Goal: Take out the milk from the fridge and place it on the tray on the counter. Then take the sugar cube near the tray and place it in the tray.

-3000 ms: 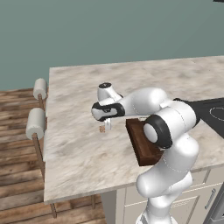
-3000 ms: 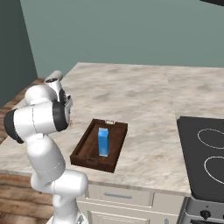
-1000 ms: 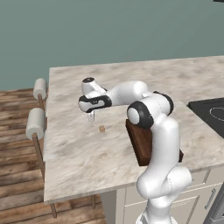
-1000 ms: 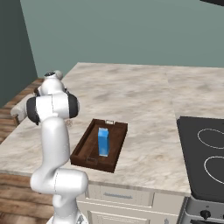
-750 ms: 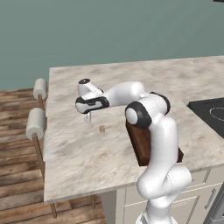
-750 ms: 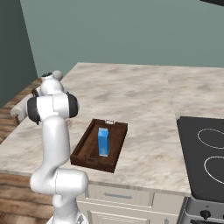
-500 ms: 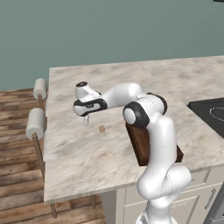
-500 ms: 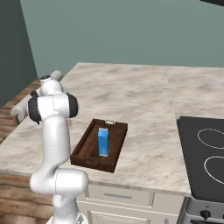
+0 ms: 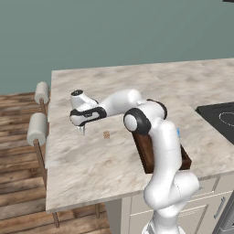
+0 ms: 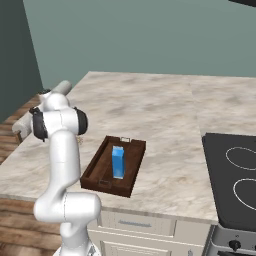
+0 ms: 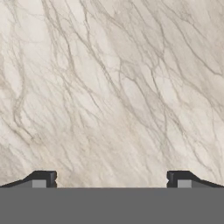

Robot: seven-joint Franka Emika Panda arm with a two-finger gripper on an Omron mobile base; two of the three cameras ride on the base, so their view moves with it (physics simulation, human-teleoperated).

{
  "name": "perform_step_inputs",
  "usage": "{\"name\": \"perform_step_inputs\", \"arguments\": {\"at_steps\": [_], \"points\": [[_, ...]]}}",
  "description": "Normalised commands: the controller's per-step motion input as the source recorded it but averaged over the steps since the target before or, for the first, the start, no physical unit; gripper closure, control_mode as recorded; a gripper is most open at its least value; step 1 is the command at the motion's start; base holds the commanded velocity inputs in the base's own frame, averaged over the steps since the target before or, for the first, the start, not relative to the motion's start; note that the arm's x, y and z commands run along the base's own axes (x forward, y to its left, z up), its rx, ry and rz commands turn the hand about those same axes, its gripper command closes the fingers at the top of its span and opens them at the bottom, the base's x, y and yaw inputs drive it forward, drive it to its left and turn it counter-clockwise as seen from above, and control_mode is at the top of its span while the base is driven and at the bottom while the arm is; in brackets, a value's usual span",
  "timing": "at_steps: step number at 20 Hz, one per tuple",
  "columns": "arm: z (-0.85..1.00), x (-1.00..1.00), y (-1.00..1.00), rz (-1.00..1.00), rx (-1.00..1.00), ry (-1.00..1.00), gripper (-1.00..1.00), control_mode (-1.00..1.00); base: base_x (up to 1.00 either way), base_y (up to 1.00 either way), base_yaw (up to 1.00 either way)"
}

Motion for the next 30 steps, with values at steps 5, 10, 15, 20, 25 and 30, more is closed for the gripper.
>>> {"name": "perform_step_inputs", "arguments": {"at_steps": [5,10,15,20,25,30], "points": [[-0.02,0.0,0.3,0.0,0.0,0.0,-1.0,-1.0,0.0,0.0,0.0],[-0.04,-0.02,0.13,0.0,0.0,0.0,-1.0,-1.0,0.0,0.0,0.0],[-0.06,-0.09,-0.61,0.04,0.03,0.0,-1.0,-1.0,0.0,0.0,0.0],[0.0,-0.26,-0.94,0.06,0.04,0.0,-1.0,-1.0,0.0,0.0,0.0],[0.0,-0.66,-0.69,0.11,0.06,0.0,-1.0,-1.0,0.0,0.0,0.0],[0.0,-0.66,-0.11,0.06,0.01,0.0,-1.0,-1.0,0.0,0.0,0.0]]}}
